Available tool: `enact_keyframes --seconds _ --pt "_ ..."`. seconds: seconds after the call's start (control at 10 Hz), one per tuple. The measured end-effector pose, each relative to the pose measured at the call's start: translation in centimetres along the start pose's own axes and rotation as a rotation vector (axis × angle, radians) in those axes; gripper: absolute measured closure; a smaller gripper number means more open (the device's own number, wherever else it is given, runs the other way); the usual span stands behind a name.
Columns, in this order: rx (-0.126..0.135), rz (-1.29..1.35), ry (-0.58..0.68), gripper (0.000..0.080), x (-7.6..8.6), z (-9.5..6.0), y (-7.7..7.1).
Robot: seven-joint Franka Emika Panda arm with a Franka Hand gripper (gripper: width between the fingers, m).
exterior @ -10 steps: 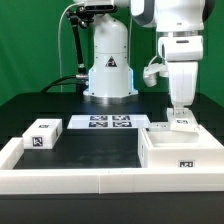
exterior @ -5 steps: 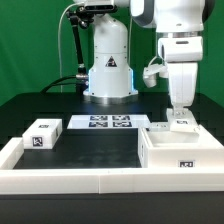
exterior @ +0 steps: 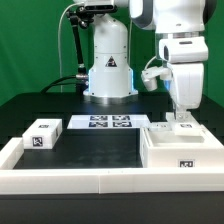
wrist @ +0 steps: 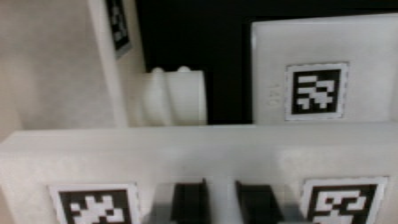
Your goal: Assemble cabinet
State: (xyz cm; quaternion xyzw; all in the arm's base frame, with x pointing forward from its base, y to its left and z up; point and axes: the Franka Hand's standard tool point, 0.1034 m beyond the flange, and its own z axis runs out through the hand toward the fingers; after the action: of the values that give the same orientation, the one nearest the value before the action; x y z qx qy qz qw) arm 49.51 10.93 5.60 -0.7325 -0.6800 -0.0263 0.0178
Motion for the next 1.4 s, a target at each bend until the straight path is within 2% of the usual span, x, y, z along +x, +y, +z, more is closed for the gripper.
enact_keyframes --seconds 0.2,0.3,0.9,1.1,1.4 --pt "-0.013 0.019 0.005 0.0729 -0.1 0.0 2.3" --pt "-0.013 0.022 0.005 0.0729 -0.1 0.0 2.9" --pt "-0.014 0.023 0.005 0.0729 -0.2 0.0 2.9" --pt "-0.008 0.014 0.005 0.0729 -0.2 -0.1 4.7" --pt "-0.018 0.006 0.009 0.0729 -0.2 0.0 6.4"
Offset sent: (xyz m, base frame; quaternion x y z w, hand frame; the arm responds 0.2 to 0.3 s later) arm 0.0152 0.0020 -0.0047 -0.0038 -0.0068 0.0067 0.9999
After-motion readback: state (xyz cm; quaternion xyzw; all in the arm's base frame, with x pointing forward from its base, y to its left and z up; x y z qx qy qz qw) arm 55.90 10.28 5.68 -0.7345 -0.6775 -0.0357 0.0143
